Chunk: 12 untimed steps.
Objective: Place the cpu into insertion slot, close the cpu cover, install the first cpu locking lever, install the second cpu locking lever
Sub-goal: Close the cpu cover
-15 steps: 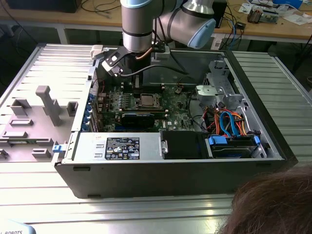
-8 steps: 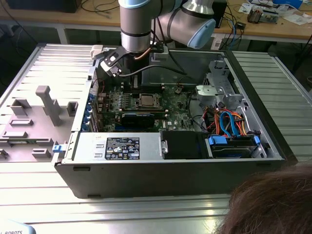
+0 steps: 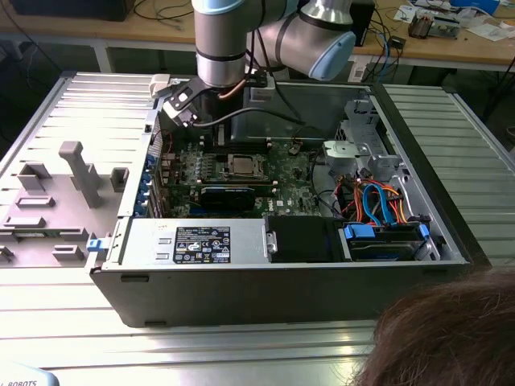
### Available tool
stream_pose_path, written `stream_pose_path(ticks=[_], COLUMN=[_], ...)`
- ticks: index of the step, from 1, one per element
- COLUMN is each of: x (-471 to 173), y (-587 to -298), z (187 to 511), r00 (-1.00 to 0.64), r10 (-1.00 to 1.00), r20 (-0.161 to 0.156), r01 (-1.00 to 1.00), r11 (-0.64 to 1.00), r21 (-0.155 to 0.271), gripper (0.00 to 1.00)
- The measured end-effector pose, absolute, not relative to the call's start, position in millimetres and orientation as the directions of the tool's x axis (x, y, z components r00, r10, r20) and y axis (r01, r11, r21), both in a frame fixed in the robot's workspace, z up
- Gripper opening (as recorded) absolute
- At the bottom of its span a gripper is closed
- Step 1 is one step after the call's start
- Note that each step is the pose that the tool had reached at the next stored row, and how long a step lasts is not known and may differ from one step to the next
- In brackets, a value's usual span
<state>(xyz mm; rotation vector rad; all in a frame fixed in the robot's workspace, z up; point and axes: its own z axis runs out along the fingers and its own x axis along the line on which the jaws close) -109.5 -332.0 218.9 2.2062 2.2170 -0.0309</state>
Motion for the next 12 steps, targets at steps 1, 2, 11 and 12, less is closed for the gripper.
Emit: stream_pose_path(ticks=[1, 2, 11, 12], x=[-111, -115, -122, -122], y=[-332, -332, -332, -332], z=[219, 218, 217, 217], r00=[-0.005, -0.005, -0.005, -0.005], r10=[1.0, 1.0, 1.0, 1.0], r20=[-0.024, -0.024, -0.024, -0.024], r01=[1.0, 1.0, 1.0, 1.0], r11=[0.005, 0.005, 0.005, 0.005], r21=[-0.004, -0.004, -0.004, -0.004], gripper=[0.11, 0.11, 0.11, 0.11])
